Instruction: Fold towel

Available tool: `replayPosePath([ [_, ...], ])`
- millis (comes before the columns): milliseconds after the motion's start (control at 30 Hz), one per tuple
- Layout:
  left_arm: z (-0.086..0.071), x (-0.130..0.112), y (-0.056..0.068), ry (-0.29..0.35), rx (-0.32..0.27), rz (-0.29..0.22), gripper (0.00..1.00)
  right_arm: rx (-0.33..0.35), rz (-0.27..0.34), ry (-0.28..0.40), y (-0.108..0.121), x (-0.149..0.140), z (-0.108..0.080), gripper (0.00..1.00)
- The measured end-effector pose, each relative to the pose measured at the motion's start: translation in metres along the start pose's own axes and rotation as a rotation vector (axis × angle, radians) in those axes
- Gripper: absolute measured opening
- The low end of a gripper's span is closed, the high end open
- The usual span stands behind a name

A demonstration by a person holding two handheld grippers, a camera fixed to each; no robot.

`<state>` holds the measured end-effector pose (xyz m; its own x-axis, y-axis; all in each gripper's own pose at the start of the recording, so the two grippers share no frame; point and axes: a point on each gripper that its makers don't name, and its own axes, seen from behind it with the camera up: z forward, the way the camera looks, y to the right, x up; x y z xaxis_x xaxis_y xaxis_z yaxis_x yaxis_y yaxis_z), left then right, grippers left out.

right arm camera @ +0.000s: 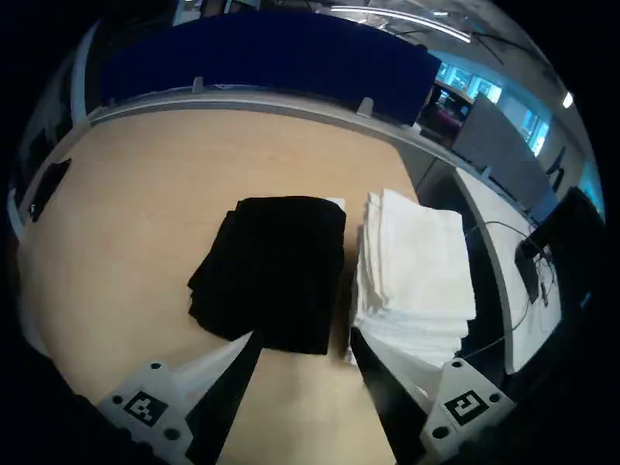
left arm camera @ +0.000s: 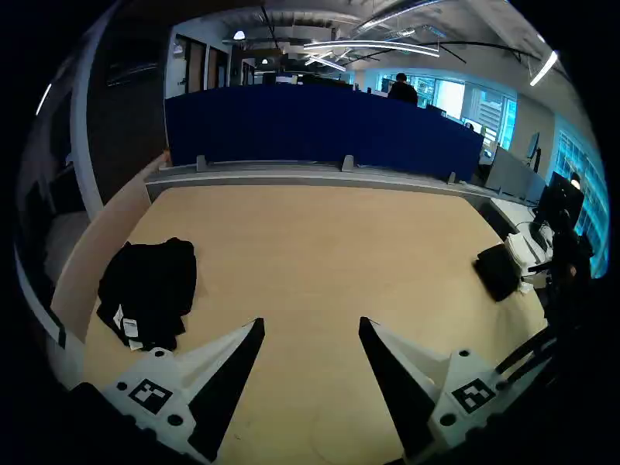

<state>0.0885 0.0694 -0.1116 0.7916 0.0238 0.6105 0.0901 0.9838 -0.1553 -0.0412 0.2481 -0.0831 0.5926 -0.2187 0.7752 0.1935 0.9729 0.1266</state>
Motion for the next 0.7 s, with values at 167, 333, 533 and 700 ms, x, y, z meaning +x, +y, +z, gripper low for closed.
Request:
replayPosePath([
  [167,0.001,0.006,-0.003,0.019,-0.003,0.001,0.9,-0.016,0.02,0.064,-0.003,0.021,-0.008,0.97],
  [333,0.003,0.012,-0.007,0.039,-0.008,0.0,0.9,-0.047,0.056,0.156,-0.004,0.047,-0.02,0.98],
  [533,0.006,0.023,-0.009,0.069,-0.011,0.013,0.9,-0.072,0.096,0.284,-0.011,0.078,-0.041,0.98],
  [700,0.009,0.034,-0.008,0.098,-0.016,0.025,0.9,-0.086,0.121,0.397,-0.016,0.108,-0.063,0.98],
])
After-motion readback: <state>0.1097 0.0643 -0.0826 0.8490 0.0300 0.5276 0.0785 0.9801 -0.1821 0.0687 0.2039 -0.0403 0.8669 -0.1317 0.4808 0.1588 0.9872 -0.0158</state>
